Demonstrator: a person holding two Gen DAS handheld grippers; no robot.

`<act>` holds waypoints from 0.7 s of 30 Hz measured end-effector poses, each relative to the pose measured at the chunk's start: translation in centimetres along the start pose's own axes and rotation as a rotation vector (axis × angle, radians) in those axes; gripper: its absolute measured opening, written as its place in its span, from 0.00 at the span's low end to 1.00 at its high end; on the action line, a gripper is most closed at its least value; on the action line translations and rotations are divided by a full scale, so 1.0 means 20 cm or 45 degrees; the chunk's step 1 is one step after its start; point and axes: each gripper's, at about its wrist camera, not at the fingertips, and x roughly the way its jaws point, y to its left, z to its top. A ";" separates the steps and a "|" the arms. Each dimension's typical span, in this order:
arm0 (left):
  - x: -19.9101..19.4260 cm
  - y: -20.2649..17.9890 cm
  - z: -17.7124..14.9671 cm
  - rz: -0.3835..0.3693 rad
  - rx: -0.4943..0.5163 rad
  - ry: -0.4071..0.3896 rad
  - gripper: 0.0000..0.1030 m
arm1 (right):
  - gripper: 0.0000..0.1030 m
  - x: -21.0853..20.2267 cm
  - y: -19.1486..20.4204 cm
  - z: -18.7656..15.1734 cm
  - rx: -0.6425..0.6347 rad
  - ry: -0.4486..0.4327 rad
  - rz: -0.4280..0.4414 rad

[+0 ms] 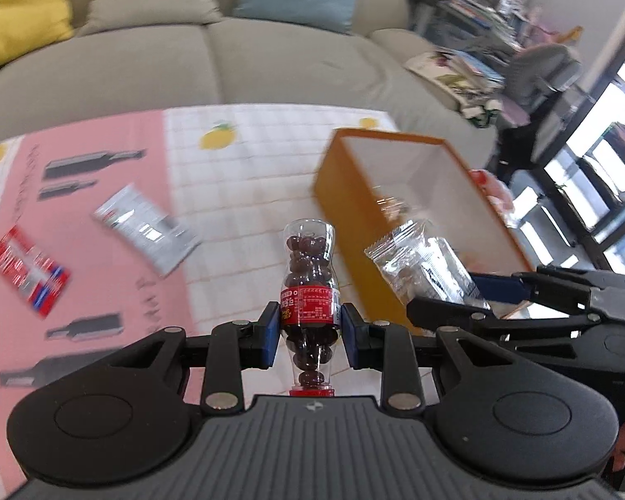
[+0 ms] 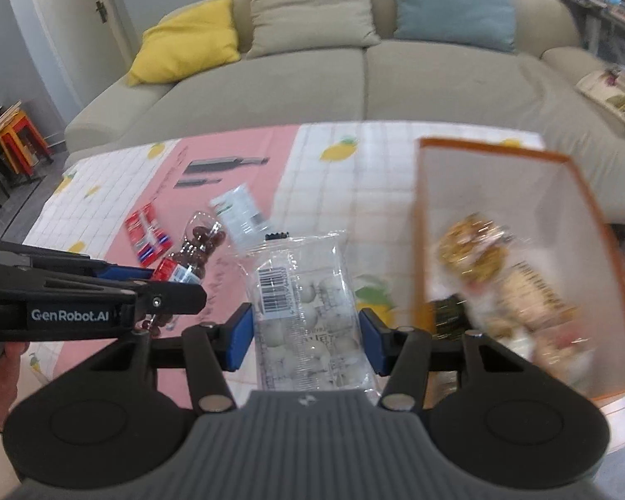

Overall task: Organize snacks
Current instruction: 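Carry the bottle and white-ball pack over the orange box and release them inside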

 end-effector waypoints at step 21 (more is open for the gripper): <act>0.63 -0.55 0.44 -0.171 0.305 0.296 0.33 | 0.52 0.03 -0.82 0.17 0.070 0.198 -0.212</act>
